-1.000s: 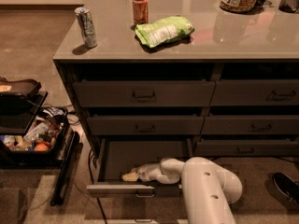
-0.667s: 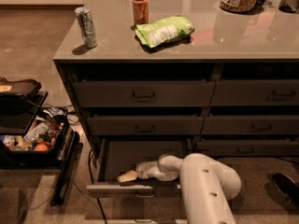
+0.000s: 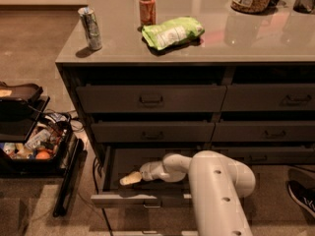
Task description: Open bottom drawer
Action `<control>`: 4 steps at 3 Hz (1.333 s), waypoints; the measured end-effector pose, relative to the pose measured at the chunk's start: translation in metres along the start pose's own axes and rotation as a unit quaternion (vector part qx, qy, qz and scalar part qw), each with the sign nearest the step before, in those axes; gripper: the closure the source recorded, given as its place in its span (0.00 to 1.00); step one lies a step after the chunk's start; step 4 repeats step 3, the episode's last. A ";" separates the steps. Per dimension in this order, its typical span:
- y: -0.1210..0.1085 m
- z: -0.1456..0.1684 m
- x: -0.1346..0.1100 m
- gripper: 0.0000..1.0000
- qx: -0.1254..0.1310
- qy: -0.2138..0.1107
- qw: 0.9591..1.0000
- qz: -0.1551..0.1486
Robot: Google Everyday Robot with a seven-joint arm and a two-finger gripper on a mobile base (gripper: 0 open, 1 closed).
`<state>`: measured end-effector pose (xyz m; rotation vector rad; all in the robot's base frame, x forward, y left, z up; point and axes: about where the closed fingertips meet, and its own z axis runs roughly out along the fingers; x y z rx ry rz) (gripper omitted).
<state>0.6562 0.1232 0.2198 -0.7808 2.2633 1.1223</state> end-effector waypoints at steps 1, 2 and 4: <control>0.012 -0.012 0.012 0.00 0.009 -0.015 1.000 -0.009; 0.043 -0.027 0.048 0.00 0.018 -0.032 0.999 -0.019; 0.043 -0.027 0.049 0.00 0.018 -0.032 0.999 -0.019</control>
Offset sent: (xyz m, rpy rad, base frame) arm -0.0854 -0.0238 0.0078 0.0061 -0.0858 -0.0607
